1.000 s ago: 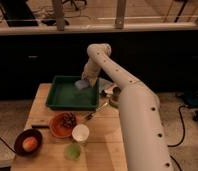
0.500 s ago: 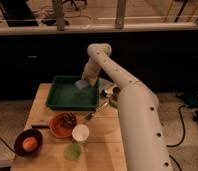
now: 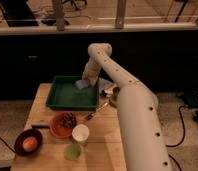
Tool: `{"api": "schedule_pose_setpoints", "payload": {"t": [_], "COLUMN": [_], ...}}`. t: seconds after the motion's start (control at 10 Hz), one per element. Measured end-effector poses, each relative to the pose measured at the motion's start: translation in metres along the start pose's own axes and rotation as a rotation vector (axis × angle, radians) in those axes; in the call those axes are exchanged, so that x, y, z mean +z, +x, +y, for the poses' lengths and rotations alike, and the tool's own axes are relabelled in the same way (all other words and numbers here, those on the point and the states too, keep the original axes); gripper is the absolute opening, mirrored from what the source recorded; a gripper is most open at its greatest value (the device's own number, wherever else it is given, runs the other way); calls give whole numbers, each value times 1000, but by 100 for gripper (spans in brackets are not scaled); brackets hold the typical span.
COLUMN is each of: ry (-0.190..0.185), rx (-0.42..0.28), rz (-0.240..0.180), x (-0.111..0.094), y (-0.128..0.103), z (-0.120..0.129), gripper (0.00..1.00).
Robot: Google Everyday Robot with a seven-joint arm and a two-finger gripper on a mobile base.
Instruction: Place sponge in tray
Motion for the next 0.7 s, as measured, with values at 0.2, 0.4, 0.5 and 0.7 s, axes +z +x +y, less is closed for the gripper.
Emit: {"api": "schedule_pose_setpoints", "payload": {"t": [0.2,0.4,0.5,0.7], "ry": [1,1,2,3], "rx": [-1,-1,0,0], "rz": [0,-1,0,-1], "x": [0,0,-1,-1], "y": [1,3,5,7], "z": [-1,0,1,1], "gripper": [8,11,19,39]}}
